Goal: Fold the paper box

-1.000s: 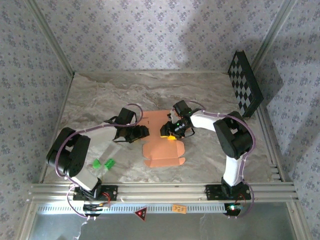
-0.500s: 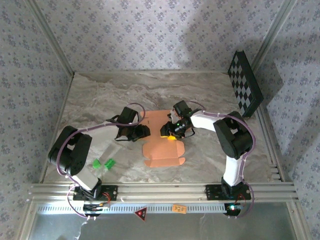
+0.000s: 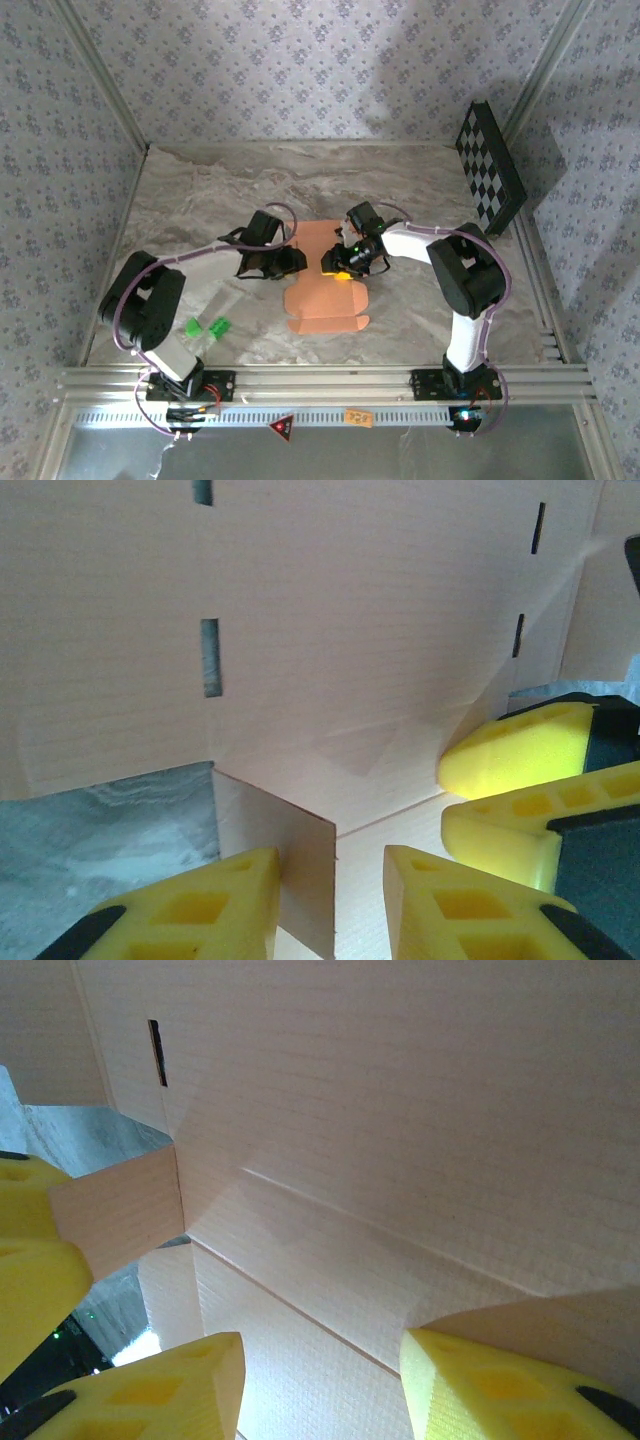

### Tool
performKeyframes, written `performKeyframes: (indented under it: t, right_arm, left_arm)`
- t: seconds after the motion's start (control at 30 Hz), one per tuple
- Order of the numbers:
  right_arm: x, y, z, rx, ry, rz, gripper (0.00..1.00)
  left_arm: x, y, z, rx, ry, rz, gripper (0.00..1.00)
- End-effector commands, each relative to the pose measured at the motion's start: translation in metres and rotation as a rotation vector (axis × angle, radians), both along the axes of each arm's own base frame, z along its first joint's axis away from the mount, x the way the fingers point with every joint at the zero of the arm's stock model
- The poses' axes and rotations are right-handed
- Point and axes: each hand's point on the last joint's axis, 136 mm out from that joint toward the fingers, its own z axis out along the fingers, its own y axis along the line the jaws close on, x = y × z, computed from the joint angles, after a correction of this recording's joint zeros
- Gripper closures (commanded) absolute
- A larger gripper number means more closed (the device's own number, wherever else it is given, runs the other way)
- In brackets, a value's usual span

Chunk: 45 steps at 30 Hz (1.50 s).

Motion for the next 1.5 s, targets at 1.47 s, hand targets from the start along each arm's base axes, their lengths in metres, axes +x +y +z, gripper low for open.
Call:
performKeyframes:
  t: [1.47]
  right_arm:
    - [0.018, -0.001, 0.048, 0.003, -0.082, -0.026, 0.59]
  left_arm:
    - [0.032, -0.012, 0.048, -0.070, -0.130, -0.047, 0.73]
